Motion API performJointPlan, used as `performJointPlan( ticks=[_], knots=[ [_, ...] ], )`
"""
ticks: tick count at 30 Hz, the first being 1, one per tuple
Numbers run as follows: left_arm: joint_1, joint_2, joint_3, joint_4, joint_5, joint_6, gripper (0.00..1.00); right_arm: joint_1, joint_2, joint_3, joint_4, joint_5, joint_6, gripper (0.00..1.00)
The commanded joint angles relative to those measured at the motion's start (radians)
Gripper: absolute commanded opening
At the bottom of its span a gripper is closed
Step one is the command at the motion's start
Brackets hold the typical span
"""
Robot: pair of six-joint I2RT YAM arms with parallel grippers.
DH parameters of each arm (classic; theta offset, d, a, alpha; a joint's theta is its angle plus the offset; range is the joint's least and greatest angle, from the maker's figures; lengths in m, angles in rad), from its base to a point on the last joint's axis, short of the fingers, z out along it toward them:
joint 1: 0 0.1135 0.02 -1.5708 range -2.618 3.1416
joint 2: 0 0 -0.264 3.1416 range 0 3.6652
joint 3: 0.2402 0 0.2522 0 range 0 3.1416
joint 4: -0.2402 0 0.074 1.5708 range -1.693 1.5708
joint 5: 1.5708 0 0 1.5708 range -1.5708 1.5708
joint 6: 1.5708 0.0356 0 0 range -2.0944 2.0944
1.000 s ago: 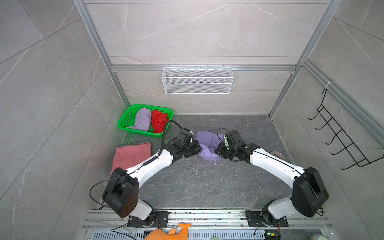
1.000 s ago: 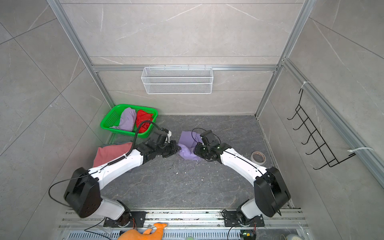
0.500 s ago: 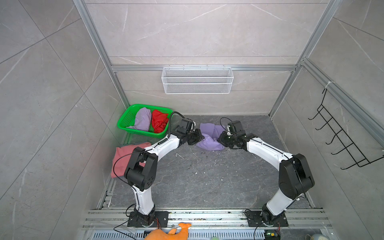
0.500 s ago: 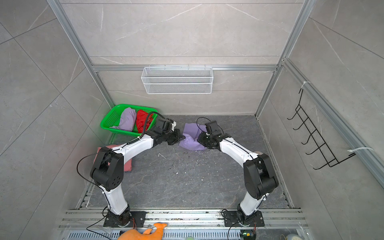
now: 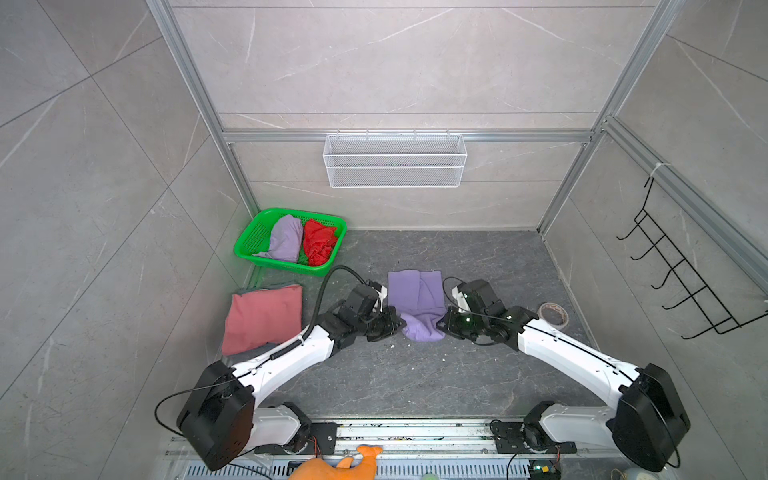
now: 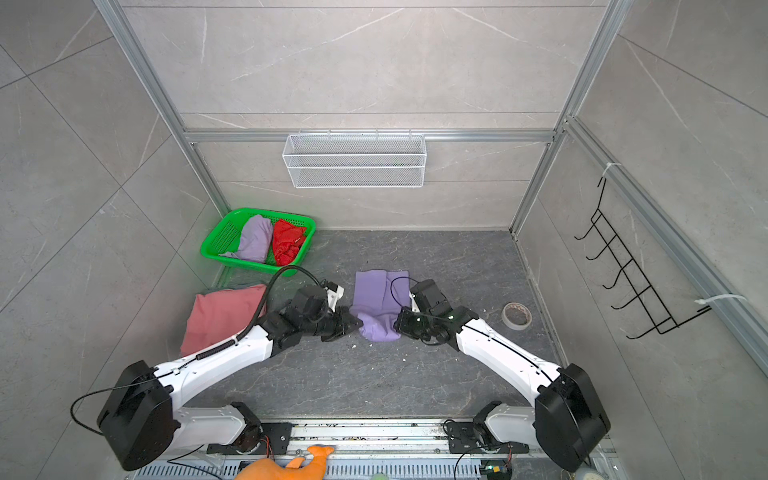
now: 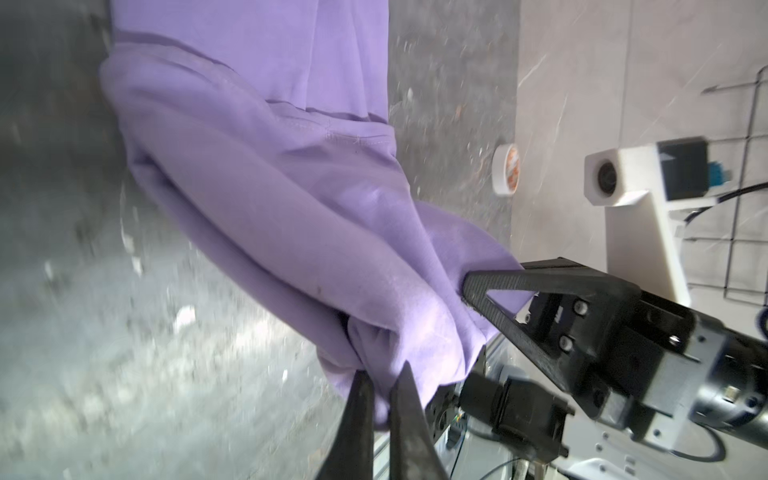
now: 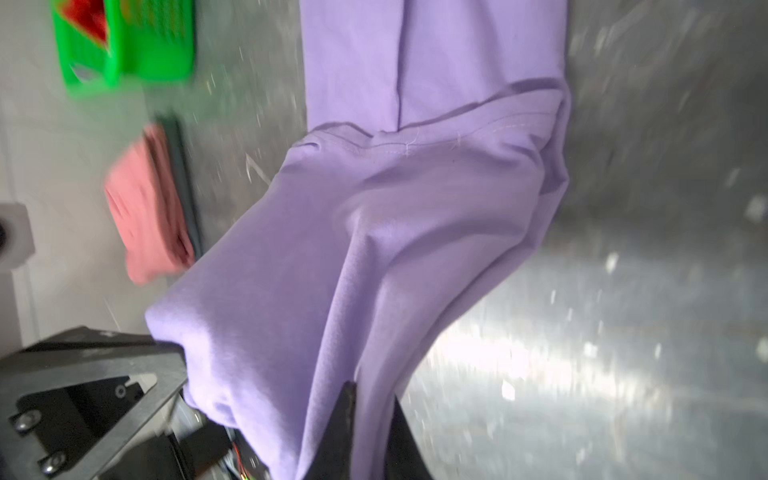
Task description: Fold and stack the t-shirts
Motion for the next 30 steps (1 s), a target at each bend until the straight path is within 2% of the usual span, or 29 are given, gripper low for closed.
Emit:
performJointPlan(
  ticks=[1,4,7,10,13,16,19,23,26,27,29,30],
  knots=[
    [-0.074,-0.110,-0.055,-0.015,-0.100,-0.113,0.00,0.055,-0.113,-0.023,-0.112,0.044,0.050,0.15],
    [-0.093,-0.183,-0.083,-0.042,-0.135,-0.142,0.00,0.066,-0.163,-0.016,-0.139,0.056,0.069,0.16],
    [-0.091,-0.211,-0.042,-0.094,-0.172,-0.115,0.00,0.066,-0.141,0.033,-0.128,0.053,0.077,0.16],
    [-0.075,-0.181,0.032,-0.137,-0.196,-0.066,0.00,0.065,-0.070,0.095,-0.086,0.055,0.092,0.17],
    [-0.018,-0.111,0.084,-0.112,-0.161,-0.026,0.00,0.053,0.006,0.160,-0.085,0.092,0.093,0.18],
    [0.061,-0.006,0.129,-0.043,-0.097,0.013,0.00,-0.004,0.080,0.197,-0.039,0.118,0.111,0.21],
    [0.170,0.146,0.207,0.046,0.016,0.034,0.00,-0.094,0.188,0.234,0.038,0.099,0.141,0.36],
    [0.260,0.401,0.400,0.102,0.151,0.058,0.00,-0.191,0.378,0.335,0.111,0.076,0.153,0.40],
    [0.283,0.569,0.563,0.062,0.176,0.079,0.00,-0.237,0.510,0.420,0.130,0.079,0.156,0.42],
    [0.286,0.619,0.607,0.051,0.170,0.079,0.04,-0.248,0.551,0.455,0.127,0.074,0.149,0.47],
    [0.295,0.688,0.660,0.058,0.169,0.071,0.06,-0.257,0.596,0.502,0.123,0.091,0.129,0.51],
    [0.299,0.717,0.683,0.054,0.154,0.070,0.12,-0.260,0.605,0.511,0.146,0.105,0.120,0.55]
  ],
)
